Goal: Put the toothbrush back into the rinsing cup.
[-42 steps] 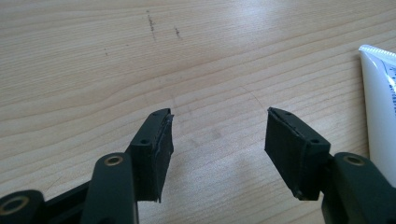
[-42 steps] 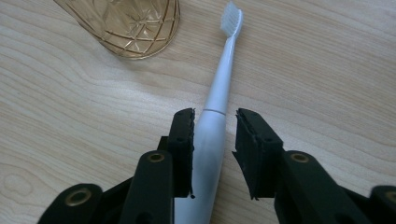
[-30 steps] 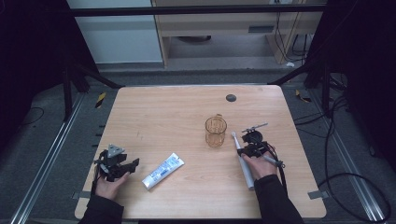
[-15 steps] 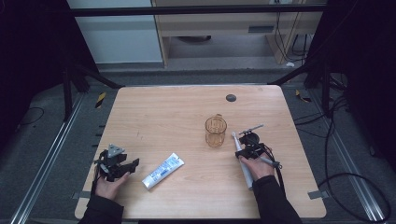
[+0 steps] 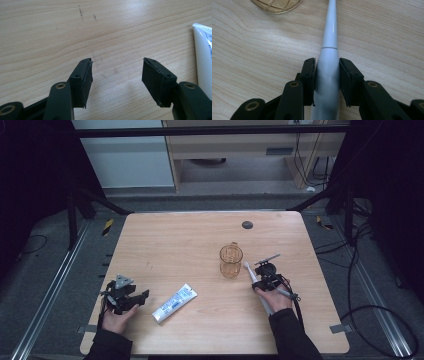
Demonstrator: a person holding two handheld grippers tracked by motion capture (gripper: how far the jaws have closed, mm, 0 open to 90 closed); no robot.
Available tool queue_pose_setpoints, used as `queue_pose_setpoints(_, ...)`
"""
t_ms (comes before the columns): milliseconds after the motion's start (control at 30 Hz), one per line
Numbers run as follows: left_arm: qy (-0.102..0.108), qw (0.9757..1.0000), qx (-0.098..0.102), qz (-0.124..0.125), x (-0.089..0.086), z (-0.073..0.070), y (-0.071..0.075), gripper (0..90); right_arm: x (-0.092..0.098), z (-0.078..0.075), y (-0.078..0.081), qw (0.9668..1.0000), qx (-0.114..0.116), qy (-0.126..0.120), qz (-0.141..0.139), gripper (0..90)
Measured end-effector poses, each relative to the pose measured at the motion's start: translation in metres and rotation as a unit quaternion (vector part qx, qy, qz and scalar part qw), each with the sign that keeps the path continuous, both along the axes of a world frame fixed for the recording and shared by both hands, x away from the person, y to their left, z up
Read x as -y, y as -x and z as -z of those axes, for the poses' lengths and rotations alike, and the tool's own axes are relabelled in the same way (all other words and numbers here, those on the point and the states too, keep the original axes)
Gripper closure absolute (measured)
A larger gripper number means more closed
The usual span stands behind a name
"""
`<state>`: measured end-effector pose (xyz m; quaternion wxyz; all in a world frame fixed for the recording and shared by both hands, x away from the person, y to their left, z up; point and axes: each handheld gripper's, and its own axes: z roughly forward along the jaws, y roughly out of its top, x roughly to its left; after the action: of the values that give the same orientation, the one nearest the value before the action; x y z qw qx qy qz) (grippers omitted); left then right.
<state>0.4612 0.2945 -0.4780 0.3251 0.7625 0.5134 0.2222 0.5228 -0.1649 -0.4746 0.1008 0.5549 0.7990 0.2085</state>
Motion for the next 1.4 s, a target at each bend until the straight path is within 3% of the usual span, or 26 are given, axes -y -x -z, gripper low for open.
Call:
queue_pose_setpoints(467, 0.0, 1.0, 0.0, 0.0, 0.0, 0.0, 0.0, 40.8, 0.001, -0.002, 0.0, 0.9998, -0.009, 0.009, 0.018, 67.5)
queue_pose_setpoints(667, 0.001, 1.0, 0.0, 0.0, 0.0, 0.0, 0.0, 40.8, 0.004, -0.009, 0.003, 0.9999, 0.0, 0.004, 0.016, 67.7)
queue_pose_setpoints(1033, 0.0, 1.0, 0.0, 0.0, 0.001, 0.0, 0.0, 40.8, 0.013, -0.027, 0.01, 0.9991, 0.034, -0.014, 0.019, 67.8)
queue_pose_setpoints(1400, 0.001, 1.0, 0.001, 0.001, 0.001, 0.0, 0.0, 40.8, 0.025, -0.046, 0.018, 0.9961, 0.071, -0.043, 0.031, 67.9)
